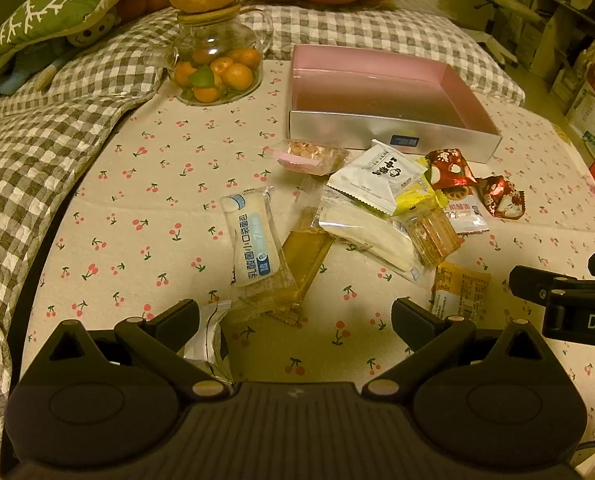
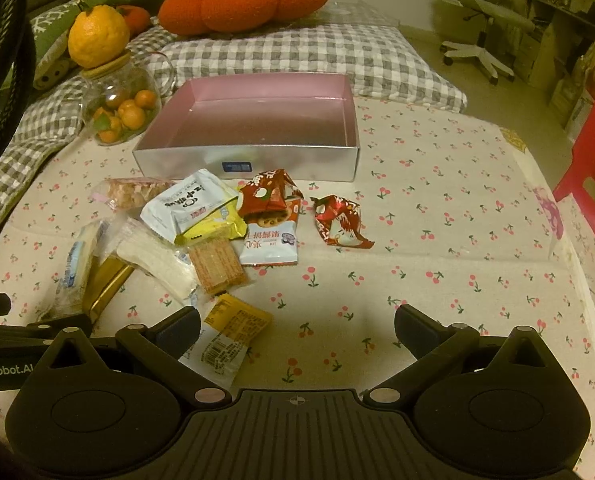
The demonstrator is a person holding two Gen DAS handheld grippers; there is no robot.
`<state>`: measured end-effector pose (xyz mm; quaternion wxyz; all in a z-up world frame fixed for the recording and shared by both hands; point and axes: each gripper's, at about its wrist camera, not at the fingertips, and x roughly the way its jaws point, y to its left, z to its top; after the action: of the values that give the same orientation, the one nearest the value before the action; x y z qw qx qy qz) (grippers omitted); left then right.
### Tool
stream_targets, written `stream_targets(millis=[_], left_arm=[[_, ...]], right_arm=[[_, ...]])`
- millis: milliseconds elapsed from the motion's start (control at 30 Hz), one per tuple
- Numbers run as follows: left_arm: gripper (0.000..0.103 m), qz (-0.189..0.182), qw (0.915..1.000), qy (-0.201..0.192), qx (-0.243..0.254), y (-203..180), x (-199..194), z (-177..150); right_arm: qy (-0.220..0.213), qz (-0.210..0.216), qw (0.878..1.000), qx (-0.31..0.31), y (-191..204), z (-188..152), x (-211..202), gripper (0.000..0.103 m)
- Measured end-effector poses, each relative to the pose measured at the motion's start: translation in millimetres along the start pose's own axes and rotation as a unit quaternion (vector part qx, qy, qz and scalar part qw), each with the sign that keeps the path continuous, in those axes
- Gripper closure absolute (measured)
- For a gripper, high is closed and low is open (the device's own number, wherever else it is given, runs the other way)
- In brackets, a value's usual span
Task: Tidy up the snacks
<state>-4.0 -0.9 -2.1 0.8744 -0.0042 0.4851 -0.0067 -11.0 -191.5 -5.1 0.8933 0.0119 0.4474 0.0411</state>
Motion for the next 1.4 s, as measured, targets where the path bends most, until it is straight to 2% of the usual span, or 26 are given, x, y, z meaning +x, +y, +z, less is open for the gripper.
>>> stream_targets(millis=[1400], left_arm=[[0.000, 0.000, 1.0000, -0.001, 0.002, -2.3, -0.5, -2.4]], right_arm=[[0.001, -0.003, 1.000, -0.002, 1.0, -0.4, -0.3, 0.000]])
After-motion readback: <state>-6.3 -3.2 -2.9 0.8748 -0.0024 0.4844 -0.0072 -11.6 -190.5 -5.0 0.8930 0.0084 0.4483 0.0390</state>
